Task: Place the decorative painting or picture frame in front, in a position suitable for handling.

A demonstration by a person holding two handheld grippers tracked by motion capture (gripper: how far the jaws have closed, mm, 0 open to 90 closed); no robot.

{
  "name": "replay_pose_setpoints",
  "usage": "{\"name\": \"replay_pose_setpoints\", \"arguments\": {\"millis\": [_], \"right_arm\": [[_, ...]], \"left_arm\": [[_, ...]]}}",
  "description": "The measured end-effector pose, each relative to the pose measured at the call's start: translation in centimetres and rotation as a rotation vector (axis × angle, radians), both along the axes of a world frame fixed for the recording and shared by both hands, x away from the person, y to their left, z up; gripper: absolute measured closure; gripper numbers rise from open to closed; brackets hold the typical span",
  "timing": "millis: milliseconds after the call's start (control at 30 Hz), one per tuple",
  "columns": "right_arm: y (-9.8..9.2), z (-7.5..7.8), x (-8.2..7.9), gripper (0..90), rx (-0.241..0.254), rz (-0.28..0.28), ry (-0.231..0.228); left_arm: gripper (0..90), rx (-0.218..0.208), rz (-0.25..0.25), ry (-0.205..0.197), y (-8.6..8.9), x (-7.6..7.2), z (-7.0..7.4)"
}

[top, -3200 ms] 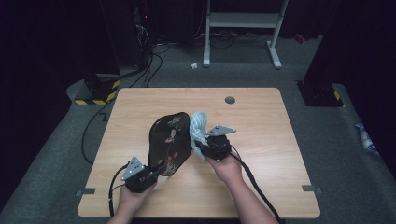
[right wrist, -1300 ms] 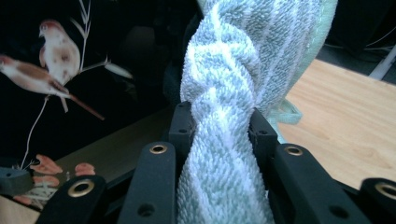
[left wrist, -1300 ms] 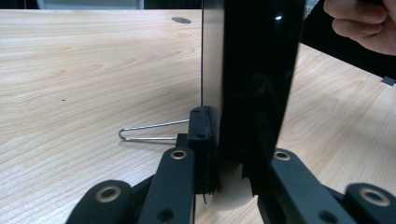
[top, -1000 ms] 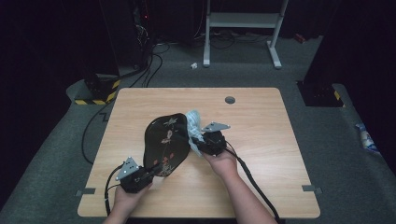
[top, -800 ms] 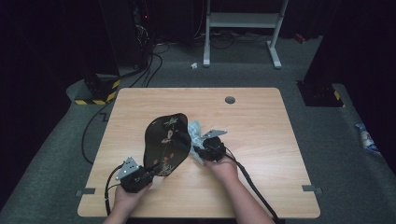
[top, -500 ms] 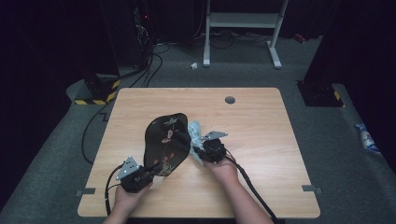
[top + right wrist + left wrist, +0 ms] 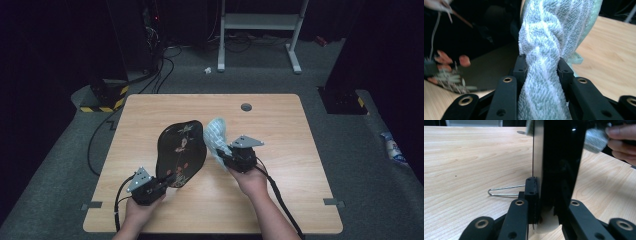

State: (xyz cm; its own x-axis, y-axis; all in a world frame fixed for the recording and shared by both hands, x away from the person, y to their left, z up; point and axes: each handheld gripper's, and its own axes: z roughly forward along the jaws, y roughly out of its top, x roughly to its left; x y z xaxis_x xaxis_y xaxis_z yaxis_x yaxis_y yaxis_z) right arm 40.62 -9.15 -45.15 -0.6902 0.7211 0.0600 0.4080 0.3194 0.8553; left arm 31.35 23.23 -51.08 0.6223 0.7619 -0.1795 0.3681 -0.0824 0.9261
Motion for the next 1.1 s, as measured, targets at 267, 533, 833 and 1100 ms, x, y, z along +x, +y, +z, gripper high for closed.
{"name": "replay_pose_setpoints", "arguments": {"millis": [267,533,833,1100], "right_arm": [[-3.0,-1.7,-2.4,67.3,-0.048,-0.061,0.021],[-5.9,-3.5,-4.0,67.0,-0.092,-0.144,0.052],[-8.8,-5.2,-5.0,62.4,-0.138,-0.221,0.093],[-9.9,-6.1,-5.1,43.2,-0.129,-0.229,0.109]], "left_arm": [[71.3,0.035,0.010,0.004,-0.1,-0.2,0.0],[60.4,0.060,0.017,0.007,0.1,-0.7,-0.3],[55.6,0.094,0.023,0.013,-0.3,-1.1,-0.7],[53.5,0.113,0.006,0.011,-0.8,-1.3,-0.7]]}}
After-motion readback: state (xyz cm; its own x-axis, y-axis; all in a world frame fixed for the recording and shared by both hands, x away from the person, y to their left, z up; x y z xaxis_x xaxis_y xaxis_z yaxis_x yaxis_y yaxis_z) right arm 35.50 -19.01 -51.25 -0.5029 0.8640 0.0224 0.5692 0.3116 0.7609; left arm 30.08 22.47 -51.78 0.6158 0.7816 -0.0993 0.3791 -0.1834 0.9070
